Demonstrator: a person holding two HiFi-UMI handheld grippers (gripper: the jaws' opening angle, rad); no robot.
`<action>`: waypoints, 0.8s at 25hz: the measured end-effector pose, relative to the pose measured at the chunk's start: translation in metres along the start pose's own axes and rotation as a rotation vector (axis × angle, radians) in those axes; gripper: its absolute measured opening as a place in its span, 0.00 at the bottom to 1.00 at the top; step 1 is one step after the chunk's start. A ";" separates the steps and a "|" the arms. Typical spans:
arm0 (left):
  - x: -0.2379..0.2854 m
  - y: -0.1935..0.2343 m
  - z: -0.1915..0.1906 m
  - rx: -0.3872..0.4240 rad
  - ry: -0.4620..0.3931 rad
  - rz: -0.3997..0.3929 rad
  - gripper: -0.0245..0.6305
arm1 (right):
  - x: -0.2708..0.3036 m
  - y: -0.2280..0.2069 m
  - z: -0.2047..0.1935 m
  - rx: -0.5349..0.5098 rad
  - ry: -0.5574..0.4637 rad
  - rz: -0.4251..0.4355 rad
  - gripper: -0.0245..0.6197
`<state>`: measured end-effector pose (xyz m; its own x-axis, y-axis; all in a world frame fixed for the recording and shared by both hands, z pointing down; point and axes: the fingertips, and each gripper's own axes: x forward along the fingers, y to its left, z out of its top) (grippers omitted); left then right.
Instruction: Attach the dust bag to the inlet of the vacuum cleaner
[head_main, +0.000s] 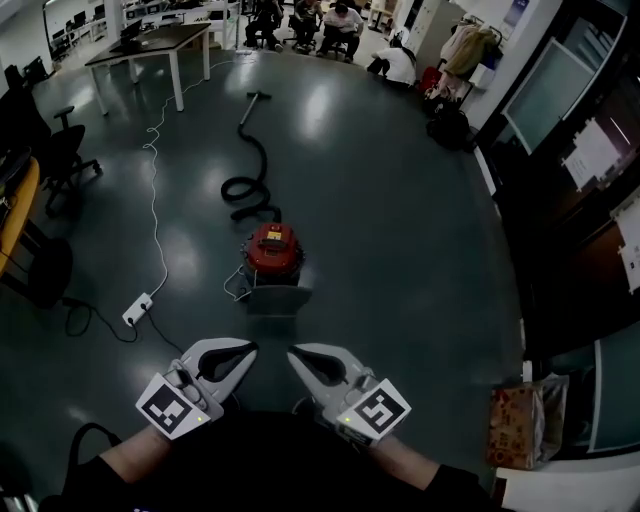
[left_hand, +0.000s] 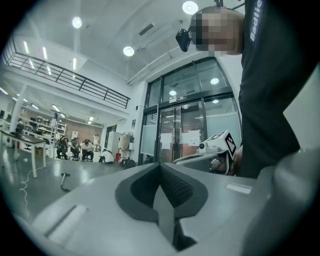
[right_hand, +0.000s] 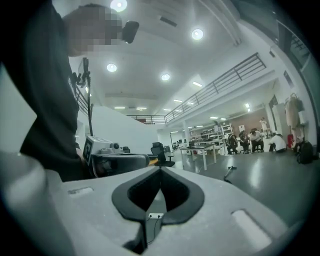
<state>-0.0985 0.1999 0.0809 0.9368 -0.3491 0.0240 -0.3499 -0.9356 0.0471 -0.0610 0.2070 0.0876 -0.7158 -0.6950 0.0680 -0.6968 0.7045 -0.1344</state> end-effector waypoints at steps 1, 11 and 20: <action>0.004 -0.006 -0.001 0.007 0.003 -0.008 0.03 | -0.005 0.001 0.000 -0.004 -0.008 0.000 0.04; 0.020 -0.025 -0.007 0.040 0.037 -0.040 0.03 | -0.021 -0.004 0.002 -0.009 -0.073 -0.025 0.04; 0.017 -0.028 -0.007 0.047 0.043 -0.047 0.03 | -0.019 0.002 0.000 0.002 -0.070 -0.031 0.04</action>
<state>-0.0726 0.2200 0.0872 0.9507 -0.3030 0.0657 -0.3038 -0.9527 0.0021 -0.0485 0.2216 0.0856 -0.6888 -0.7249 0.0033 -0.7186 0.6822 -0.1348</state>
